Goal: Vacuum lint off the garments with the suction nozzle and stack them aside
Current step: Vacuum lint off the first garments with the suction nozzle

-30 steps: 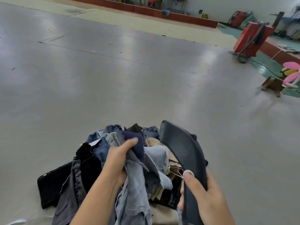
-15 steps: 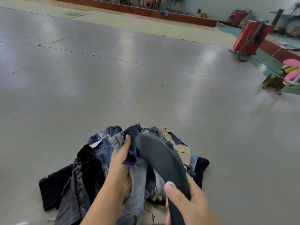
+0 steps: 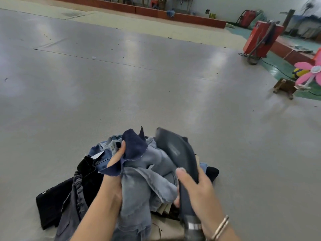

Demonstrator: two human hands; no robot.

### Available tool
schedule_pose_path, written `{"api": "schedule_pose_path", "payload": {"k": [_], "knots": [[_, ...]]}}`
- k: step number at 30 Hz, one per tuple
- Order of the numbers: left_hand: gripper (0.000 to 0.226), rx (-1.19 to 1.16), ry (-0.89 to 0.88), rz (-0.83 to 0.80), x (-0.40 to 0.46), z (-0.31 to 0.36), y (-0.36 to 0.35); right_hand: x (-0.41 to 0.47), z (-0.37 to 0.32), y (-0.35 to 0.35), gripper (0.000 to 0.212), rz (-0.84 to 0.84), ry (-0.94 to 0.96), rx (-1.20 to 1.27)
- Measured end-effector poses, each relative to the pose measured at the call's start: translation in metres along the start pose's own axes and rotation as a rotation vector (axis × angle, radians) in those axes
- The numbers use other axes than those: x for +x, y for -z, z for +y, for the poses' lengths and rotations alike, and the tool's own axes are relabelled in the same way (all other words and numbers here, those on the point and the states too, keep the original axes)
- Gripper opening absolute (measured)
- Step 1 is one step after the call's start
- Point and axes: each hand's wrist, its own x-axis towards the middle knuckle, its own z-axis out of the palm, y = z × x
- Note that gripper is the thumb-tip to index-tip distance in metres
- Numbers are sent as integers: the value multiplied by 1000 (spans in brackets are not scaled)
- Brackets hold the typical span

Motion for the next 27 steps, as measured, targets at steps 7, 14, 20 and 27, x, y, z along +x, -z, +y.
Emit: {"api": "schedule_pose_path", "payload": {"k": [7, 14, 20, 27], "knots": [[24, 344, -129, 202, 103, 28, 64, 7, 15, 29, 17, 66, -51, -47], [8, 1518, -88, 180, 98, -79, 143, 13, 27, 21, 18, 80, -137, -60], [27, 734, 678, -14, 97, -114, 128, 14, 33, 15, 22, 95, -188, -89], [16, 255, 585, 206, 105, -129, 63, 18, 32, 11, 26, 82, -186, -79]]}}
